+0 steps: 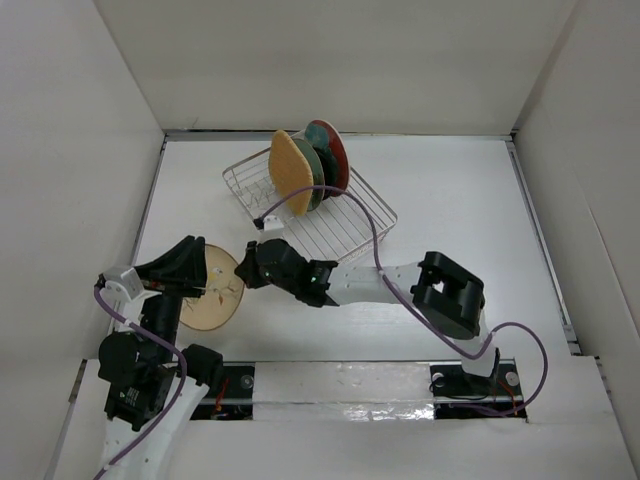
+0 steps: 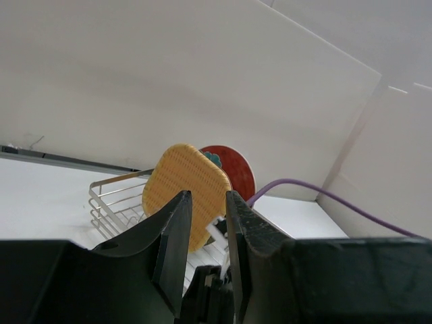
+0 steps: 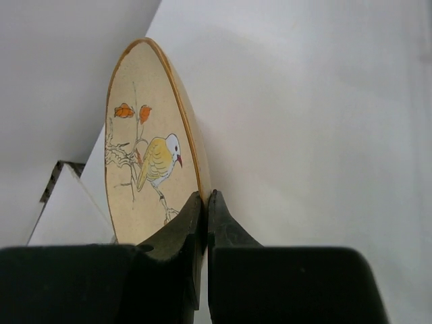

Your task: Load the plates into the dish rack

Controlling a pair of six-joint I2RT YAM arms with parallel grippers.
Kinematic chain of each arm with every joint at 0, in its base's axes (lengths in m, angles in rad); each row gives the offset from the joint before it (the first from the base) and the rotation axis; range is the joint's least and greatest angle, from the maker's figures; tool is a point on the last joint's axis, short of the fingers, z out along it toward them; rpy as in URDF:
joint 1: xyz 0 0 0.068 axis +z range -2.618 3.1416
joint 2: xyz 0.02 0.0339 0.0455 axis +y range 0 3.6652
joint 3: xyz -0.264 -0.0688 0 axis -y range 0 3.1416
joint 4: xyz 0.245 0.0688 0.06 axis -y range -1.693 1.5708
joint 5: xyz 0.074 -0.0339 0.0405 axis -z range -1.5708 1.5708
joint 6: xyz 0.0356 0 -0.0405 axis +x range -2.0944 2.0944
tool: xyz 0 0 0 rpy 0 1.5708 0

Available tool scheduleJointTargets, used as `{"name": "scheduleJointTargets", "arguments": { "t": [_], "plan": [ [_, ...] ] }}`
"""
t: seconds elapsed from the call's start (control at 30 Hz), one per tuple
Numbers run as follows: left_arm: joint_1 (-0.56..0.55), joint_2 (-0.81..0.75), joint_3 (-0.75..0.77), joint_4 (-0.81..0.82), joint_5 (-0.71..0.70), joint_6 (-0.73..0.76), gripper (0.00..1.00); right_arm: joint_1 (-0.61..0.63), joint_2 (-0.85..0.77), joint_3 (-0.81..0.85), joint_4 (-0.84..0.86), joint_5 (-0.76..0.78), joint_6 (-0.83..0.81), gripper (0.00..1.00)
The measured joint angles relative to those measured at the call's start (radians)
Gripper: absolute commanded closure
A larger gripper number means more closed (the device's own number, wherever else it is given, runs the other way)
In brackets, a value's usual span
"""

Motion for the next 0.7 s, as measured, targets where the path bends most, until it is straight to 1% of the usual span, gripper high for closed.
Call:
{"name": "scheduleJointTargets", "arguments": {
  "t": [0.17,0.3,0.53,0.7],
  "plan": [
    [0.0,0.003,0.002,0.0,0.001,-0.001,0.76,-0.052,-0.048,0.012,-0.005,0.038,-0.072,1.0],
    [0.0,0.009,0.002,0.001,0.013,-0.001,0.76,-0.147,-0.084,0.044,-0.024,0.052,-0.138,1.0],
    [0.0,0.036,0.002,-0.002,0.04,-0.001,0.76,-0.343,-0.092,0.182,-0.054,0.112,-0.269,1.0],
    [0.0,0.065,0.002,-0.004,0.058,-0.001,0.76,-0.417,-0.081,0.304,-0.114,0.192,-0.399,1.0]
  ]
}}
